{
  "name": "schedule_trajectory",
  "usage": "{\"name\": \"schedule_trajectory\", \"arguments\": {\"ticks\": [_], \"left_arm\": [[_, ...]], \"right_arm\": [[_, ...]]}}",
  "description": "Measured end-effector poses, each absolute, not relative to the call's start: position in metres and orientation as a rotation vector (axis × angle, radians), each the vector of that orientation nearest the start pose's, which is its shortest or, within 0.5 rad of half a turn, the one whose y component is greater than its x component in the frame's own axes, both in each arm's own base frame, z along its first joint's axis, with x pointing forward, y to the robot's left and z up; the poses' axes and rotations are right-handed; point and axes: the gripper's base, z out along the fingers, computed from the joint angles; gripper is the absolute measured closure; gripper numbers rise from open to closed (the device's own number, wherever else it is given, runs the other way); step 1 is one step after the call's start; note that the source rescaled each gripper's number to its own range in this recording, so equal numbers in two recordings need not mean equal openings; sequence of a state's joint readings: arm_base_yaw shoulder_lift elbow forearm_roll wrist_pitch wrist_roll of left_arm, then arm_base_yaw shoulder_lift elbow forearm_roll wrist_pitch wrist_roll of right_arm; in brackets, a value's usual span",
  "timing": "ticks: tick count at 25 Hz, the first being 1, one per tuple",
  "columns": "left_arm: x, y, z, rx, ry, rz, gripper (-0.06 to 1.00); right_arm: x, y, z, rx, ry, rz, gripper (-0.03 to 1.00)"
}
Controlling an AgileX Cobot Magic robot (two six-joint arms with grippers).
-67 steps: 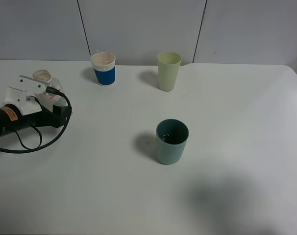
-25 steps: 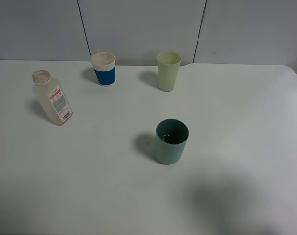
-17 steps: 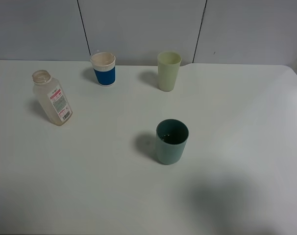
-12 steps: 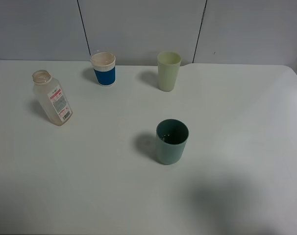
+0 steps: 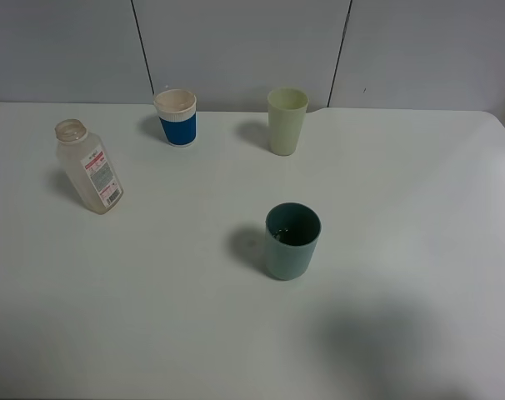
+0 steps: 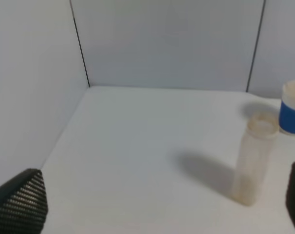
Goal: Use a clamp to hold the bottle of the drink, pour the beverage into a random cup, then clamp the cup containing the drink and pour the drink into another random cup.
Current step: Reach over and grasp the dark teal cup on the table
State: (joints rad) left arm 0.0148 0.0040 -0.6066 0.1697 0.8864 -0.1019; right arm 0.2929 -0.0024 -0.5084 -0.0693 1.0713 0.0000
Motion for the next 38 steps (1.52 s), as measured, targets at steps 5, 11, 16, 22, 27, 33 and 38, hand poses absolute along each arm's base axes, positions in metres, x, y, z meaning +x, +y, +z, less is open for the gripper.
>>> {"name": "schedule_trajectory", "arguments": {"ticks": [5,11,16,22,27,33,38], "left_arm": [[-0.012,0.006,0.310,-0.104,1.831,0.037,-0.05],[-0.007,0.004,0.292,-0.103,1.929,0.017,-0.06],[-0.006,0.003,0.280,-0.075,2.015,0.020,-0.06],[-0.006,0.003,0.280,-0.068,2.017,0.019,-0.06],[-0.006,0.003,0.280,-0.066,2.017,0.020,-0.06],[-0.006,0.003,0.280,-0.065,2.017,0.020,-0.06],[-0.006,0.003,0.280,-0.065,2.017,0.020,-0.06]], "right_arm": [[-0.005,-0.007,0.279,-0.294,2.022,0.100,0.23],[-0.005,-0.007,0.279,-0.294,2.022,0.100,0.23],[-0.005,-0.007,0.279,-0.294,2.022,0.100,0.23],[-0.005,-0.007,0.279,-0.294,2.022,0.100,0.23],[-0.005,-0.007,0.279,-0.294,2.022,0.100,0.23],[-0.005,-0.007,0.279,-0.294,2.022,0.100,0.23],[-0.005,-0.007,0.279,-0.294,2.022,0.100,0.23]]}}
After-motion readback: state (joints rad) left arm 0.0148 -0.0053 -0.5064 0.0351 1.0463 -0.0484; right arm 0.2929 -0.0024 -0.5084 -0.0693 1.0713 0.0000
